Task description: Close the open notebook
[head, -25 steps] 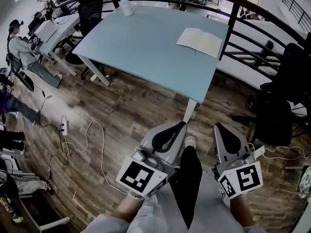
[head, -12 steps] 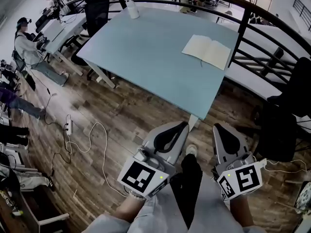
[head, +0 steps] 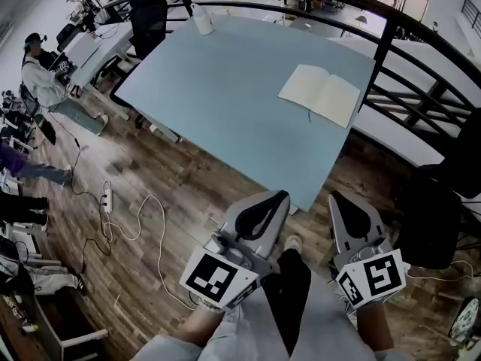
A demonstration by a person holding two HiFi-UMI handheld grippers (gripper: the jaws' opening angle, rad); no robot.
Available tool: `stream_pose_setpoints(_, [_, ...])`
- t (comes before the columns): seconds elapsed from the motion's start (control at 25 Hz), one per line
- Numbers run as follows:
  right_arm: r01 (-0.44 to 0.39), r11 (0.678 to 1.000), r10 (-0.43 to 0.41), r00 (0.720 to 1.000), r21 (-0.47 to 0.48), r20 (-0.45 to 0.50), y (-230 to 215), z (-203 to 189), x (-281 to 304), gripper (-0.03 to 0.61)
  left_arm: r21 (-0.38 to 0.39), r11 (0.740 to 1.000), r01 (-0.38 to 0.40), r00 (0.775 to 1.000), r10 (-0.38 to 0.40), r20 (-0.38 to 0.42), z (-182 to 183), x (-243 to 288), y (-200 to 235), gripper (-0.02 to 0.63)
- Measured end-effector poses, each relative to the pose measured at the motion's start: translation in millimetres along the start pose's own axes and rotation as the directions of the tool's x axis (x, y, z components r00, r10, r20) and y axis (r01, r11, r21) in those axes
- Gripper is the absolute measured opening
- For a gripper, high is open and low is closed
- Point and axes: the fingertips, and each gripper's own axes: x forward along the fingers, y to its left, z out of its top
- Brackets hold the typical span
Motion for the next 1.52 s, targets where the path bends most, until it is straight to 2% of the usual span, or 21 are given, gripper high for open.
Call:
stream_pose_setpoints(0.32, [-0.018, 1.0, 0.018, 1.0, 0.005, -0.007, -50, 6, 33, 0.002, 0.021, 0.999, -0.028, 0.999, 0.027, 0.021, 8, 52, 22, 0.003])
stream_pose_setpoints(0.48, [-0.013, 1.0, 0.013, 1.0, 0.013, -0.004, -71, 9, 41, 0.002, 0.004, 0.999, -0.042, 0.999, 0.042, -0.009, 7, 69, 28, 0.003])
stream_pose_setpoints(0.68, [-0.003, 1.0, 0.003, 1.0, 0.01, -0.001, -89, 11, 41, 0.002, 0.048, 0.998, -0.037, 0.999, 0.036, 0.02, 13, 83, 32, 0.003])
stream_pose_setpoints(0.88, [0.008, 1.0, -0.008, 1.0, 0.012, 0.004, -105, 12, 46, 0.002, 0.054, 0.998, -0.039, 0.999, 0.04, -0.013, 9, 101, 34, 0.003])
stream_pose_setpoints(1.16, [0.039, 0.999, -0.039, 0.999, 0.024, -0.001, -131, 29, 67, 0.002, 0.036, 0.999, -0.002, 0.999, 0.003, -0.032, 27, 138, 52, 0.003])
stream_pose_setpoints(1.52, [0.127, 0.991, -0.127, 0.992, 0.045, -0.014, -145, 5, 88, 0.002, -0.015, 0.995, 0.095, 0.995, -0.096, -0.023, 9, 162, 76, 0.003])
